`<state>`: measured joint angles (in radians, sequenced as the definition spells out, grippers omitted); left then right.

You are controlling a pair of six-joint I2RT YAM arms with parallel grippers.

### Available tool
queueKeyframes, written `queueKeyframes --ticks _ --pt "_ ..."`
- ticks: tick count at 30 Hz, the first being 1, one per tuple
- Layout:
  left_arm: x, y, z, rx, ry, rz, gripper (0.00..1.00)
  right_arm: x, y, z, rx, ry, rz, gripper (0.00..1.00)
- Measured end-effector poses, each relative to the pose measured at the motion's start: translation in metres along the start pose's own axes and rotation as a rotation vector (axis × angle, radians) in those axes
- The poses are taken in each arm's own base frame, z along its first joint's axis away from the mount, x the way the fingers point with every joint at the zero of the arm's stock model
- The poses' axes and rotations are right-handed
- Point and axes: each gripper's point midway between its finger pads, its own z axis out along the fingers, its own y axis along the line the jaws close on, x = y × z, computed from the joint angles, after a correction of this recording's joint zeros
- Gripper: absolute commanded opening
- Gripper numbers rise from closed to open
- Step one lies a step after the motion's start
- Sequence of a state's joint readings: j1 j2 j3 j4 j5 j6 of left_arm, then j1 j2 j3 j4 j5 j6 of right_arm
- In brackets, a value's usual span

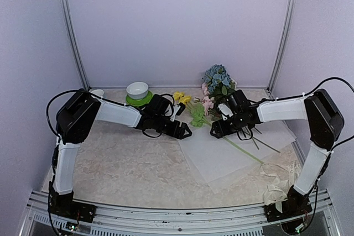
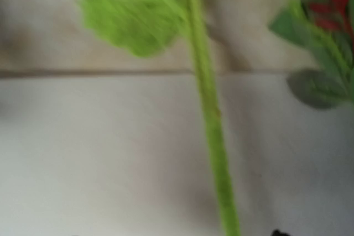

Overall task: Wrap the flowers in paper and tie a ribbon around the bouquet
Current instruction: Pick up the folded wrapping paper from the center of the board.

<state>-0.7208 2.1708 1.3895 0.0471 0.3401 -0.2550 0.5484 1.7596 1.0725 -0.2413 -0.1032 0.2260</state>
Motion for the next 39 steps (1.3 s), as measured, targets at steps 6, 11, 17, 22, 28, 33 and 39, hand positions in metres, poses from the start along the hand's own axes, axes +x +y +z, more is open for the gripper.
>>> queueKeyframes --ticks 6,11,17,22,28,33,39 --pt "0.01 -0.022 0.019 0.03 0.064 0.075 0.78 0.027 -0.02 0.026 0.057 0.106 -0.029 0.67" --pt "0.018 -0.021 0.015 0.035 0.099 0.088 0.52 0.022 -0.031 0.033 0.107 0.107 -0.06 0.52" --pt "0.033 -0.03 0.011 0.102 0.171 0.091 0.23 0.016 -0.034 0.037 0.124 0.089 -0.057 0.35" --pt "0.049 -0.038 0.008 0.141 0.233 0.074 0.0 0.014 -0.035 0.038 0.125 0.077 -0.05 0.24" --pt "0.052 -0.033 0.004 0.125 0.235 0.046 0.0 0.011 -0.046 0.037 0.143 0.067 -0.036 0.19" --pt "0.051 -0.014 -0.022 -0.001 0.225 0.017 0.0 0.003 -0.085 0.031 0.206 0.042 0.0 0.17" --pt "0.021 -0.009 -0.088 -0.157 0.131 0.021 0.0 -0.015 -0.118 0.023 0.254 0.003 0.024 0.18"
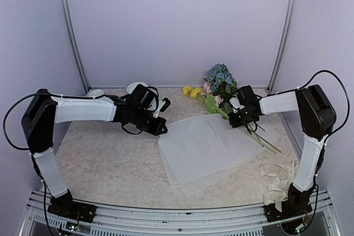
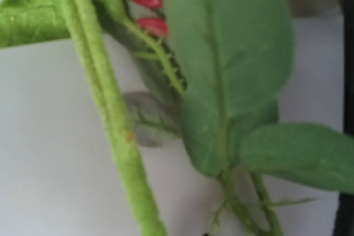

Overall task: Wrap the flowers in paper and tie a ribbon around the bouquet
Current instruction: Pick up the folded wrapping paper from the center of the board, then pass from the left arm to the right

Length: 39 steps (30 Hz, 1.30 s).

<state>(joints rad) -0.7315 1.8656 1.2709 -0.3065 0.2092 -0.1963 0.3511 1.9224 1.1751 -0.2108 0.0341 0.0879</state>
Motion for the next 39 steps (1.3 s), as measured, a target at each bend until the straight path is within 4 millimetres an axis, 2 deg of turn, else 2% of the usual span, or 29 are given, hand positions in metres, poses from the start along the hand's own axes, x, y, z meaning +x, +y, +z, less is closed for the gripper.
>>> queueKeyframes --ticks 4,8,10,12,15,16,17,19,24,27,30,32,35,36,39 --pt "-0.028 -0.01 -0.069 -0.035 -0.139 0.019 0.0 -0.006 -0.008 0.0 0.008 -0.01 -0.002 0.2" --pt "-0.064 -0.026 -0.142 -0.035 -0.321 0.052 0.0 -0.016 -0.01 0.003 0.018 -0.021 -0.011 0.32" --pt "-0.08 -0.034 -0.177 -0.034 -0.408 0.068 0.0 -0.02 -0.011 0.002 0.02 -0.026 -0.011 0.44" --pt "-0.094 -0.042 -0.202 -0.027 -0.474 0.085 0.0 -0.022 -0.01 0.0 0.015 -0.026 -0.008 0.56" --pt "-0.114 -0.051 -0.234 -0.024 -0.558 0.105 0.0 -0.029 -0.006 -0.009 -0.011 -0.042 -0.009 0.84" --pt "-0.119 -0.052 -0.241 -0.024 -0.575 0.109 0.0 -0.033 -0.003 -0.016 -0.028 -0.054 -0.017 0.94" --pt "-0.124 -0.054 -0.248 -0.028 -0.595 0.114 0.0 -0.04 -0.001 -0.025 -0.045 -0.073 -0.028 0.99" --pt "-0.133 -0.057 -0.26 -0.036 -0.623 0.126 0.0 -0.056 0.005 -0.05 -0.08 -0.129 -0.039 1.0" --pt "-0.157 -0.063 -0.298 -0.07 -0.728 0.148 0.0 -0.101 0.016 -0.128 -0.149 -0.322 -0.071 1.0" --pt "-0.157 -0.057 -0.317 -0.093 -0.8 0.109 0.0 -0.112 0.017 -0.156 -0.173 -0.383 -0.07 1.0" --pt "-0.142 -0.031 -0.323 -0.111 -0.85 0.004 0.0 -0.112 0.02 -0.169 -0.21 -0.408 -0.071 1.0" --pt "-0.127 0.002 -0.315 -0.141 -0.857 -0.108 0.0 -0.108 0.024 -0.174 -0.25 -0.414 -0.075 1.0" --pt "-0.104 0.047 -0.282 -0.182 -0.818 -0.265 0.0 -0.101 0.028 -0.177 -0.318 -0.415 -0.072 1.0" --pt "-0.09 0.062 -0.262 -0.195 -0.784 -0.331 0.0 -0.1 0.028 -0.177 -0.335 -0.413 -0.062 1.0" --pt "-0.048 0.088 -0.214 -0.219 -0.688 -0.47 0.0 -0.099 0.027 -0.175 -0.353 -0.403 -0.042 1.0"
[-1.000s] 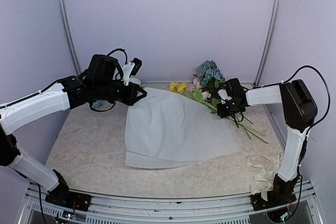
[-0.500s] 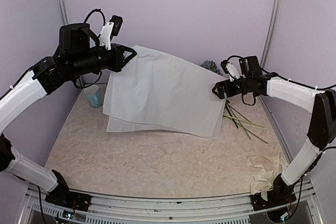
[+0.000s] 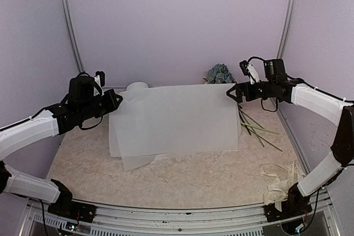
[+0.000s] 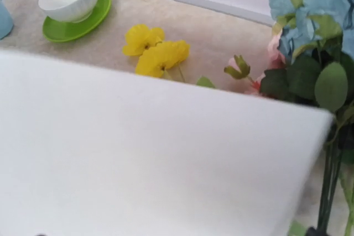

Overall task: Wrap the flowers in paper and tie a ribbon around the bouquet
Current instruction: Pass from the left arm to the right

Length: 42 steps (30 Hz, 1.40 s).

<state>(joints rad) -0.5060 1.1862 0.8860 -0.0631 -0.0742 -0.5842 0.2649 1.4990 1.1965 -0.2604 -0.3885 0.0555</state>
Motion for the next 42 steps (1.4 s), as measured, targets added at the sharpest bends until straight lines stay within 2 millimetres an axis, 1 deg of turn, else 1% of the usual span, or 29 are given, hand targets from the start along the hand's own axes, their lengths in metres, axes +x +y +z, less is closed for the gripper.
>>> queueKeyframes --ticks 2,4,7,8,10,11,13,15,17,20,23,25,28,29,32,35,36,38,39,41,42 --pt "0.033 0.026 0.005 -0.062 0.043 -0.063 0.0 0.004 -0.002 0.004 0.005 0.014 0.022 1.0" --pt "0.058 0.049 0.006 -0.122 0.068 -0.123 0.0 0.014 -0.009 0.009 0.034 0.046 0.043 0.97" --pt "0.078 0.07 0.003 -0.18 0.069 -0.19 0.0 0.031 -0.023 0.014 0.1 0.104 0.073 0.85" --pt "0.082 0.075 0.001 -0.194 0.064 -0.211 0.0 0.035 -0.026 0.014 0.118 0.12 0.079 0.78" --pt "0.09 0.082 -0.002 -0.216 0.058 -0.236 0.0 0.044 -0.03 0.014 0.143 0.146 0.092 0.7" --pt "0.093 0.084 -0.003 -0.223 0.054 -0.247 0.0 0.048 -0.03 0.015 0.141 0.156 0.099 0.66" --pt "0.099 0.089 -0.006 -0.237 0.049 -0.265 0.0 0.063 -0.025 0.018 0.116 0.186 0.119 0.64" --pt "0.102 0.093 -0.007 -0.248 0.048 -0.271 0.0 0.081 -0.019 0.023 0.083 0.227 0.147 0.63" --pt "0.105 0.096 -0.008 -0.259 0.047 -0.276 0.0 0.107 -0.015 0.033 0.041 0.286 0.189 0.62" --pt "0.106 0.097 -0.009 -0.263 0.048 -0.276 0.0 0.143 -0.01 0.051 -0.012 0.379 0.256 0.63" --pt "0.107 0.097 -0.009 -0.263 0.048 -0.275 0.0 0.167 -0.004 0.065 -0.046 0.439 0.291 0.65" --pt "0.108 0.098 -0.009 -0.263 0.05 -0.274 0.0 0.179 0.005 0.073 -0.077 0.473 0.294 0.65" --pt "0.117 0.103 -0.01 -0.273 0.066 -0.27 0.0 0.188 0.016 0.085 -0.12 0.505 0.3 0.71" --pt "0.119 0.104 -0.01 -0.276 0.069 -0.269 0.0 0.188 0.019 0.089 -0.136 0.506 0.297 0.71" --pt "0.123 0.106 -0.011 -0.28 0.079 -0.268 0.0 0.184 0.026 0.097 -0.149 0.503 0.282 0.71" --pt "0.123 0.105 -0.01 -0.271 0.077 -0.271 0.0 0.178 0.034 0.106 -0.16 0.501 0.256 0.7" --pt "0.123 0.104 -0.009 -0.267 0.076 -0.273 0.0 0.177 0.039 0.108 -0.157 0.504 0.232 0.7" --pt "0.123 0.103 -0.008 -0.262 0.077 -0.279 0.0 0.173 0.061 0.113 -0.163 0.502 0.144 0.71" --pt "0.124 0.103 -0.007 -0.26 0.076 -0.284 0.0 0.169 0.079 0.115 -0.178 0.49 0.08 0.71" --pt "0.125 0.103 -0.006 -0.257 0.076 -0.295 0.0 0.161 0.127 0.114 -0.235 0.444 -0.073 0.72" --pt "0.126 0.103 -0.006 -0.258 0.077 -0.3 0.0 0.155 0.159 0.111 -0.271 0.396 -0.181 0.71"
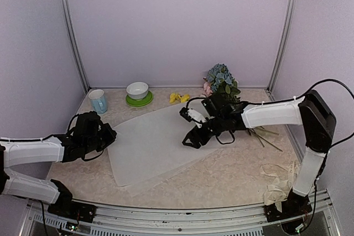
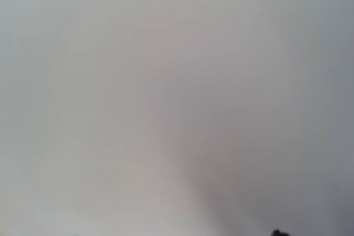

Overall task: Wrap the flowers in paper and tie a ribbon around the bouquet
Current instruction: Pass from the left arm to the right

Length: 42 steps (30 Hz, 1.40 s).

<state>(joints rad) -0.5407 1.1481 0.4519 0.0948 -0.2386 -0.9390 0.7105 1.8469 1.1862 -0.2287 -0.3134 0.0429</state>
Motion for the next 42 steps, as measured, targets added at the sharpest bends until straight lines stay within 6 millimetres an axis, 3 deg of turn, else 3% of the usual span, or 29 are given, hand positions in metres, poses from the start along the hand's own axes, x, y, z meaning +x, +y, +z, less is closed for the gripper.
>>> queueKeyframes --ticks 3,5,6,8,15,18,27,31,35,38,42 --pt "0.002 0.0 0.002 0.001 0.005 -0.007 0.0 -0.032 0.122 -0.001 -0.077 -0.167 -0.381 0.76" --pt "0.003 0.0 0.003 0.001 0.006 -0.013 0.0 -0.038 0.194 -0.004 -0.153 -0.272 -0.57 0.85" --pt "0.003 0.0 0.003 0.002 0.004 -0.014 0.0 -0.036 0.223 -0.003 -0.191 -0.314 -0.643 0.96" --pt "0.002 -0.001 0.005 0.003 -0.002 -0.015 0.0 -0.034 0.25 0.005 -0.23 -0.37 -0.713 1.0" --pt "-0.002 -0.002 0.007 0.005 -0.026 -0.019 0.0 -0.013 0.239 0.086 -0.194 -0.373 -0.865 1.0" --pt "-0.004 -0.005 0.008 0.013 -0.034 -0.022 0.0 -0.005 0.244 0.107 -0.188 -0.384 -0.926 1.0" --pt "0.0 -0.005 0.013 0.012 -0.026 -0.015 0.0 -0.012 0.285 0.118 -0.192 -0.552 -1.077 1.0" --pt "0.0 -0.008 0.012 0.026 -0.022 -0.017 0.0 -0.022 0.288 0.131 -0.127 -0.59 -1.116 0.99" --pt "0.002 -0.018 0.007 0.073 0.0 -0.025 0.0 -0.043 0.276 0.138 0.042 -0.612 -1.139 0.92" --pt "0.004 -0.029 0.0 0.121 0.018 -0.031 0.0 -0.053 0.257 0.138 0.18 -0.597 -1.136 0.8" --pt "0.004 -0.037 -0.007 0.153 0.024 -0.033 0.0 -0.045 0.231 0.13 0.32 -0.585 -1.119 0.71"
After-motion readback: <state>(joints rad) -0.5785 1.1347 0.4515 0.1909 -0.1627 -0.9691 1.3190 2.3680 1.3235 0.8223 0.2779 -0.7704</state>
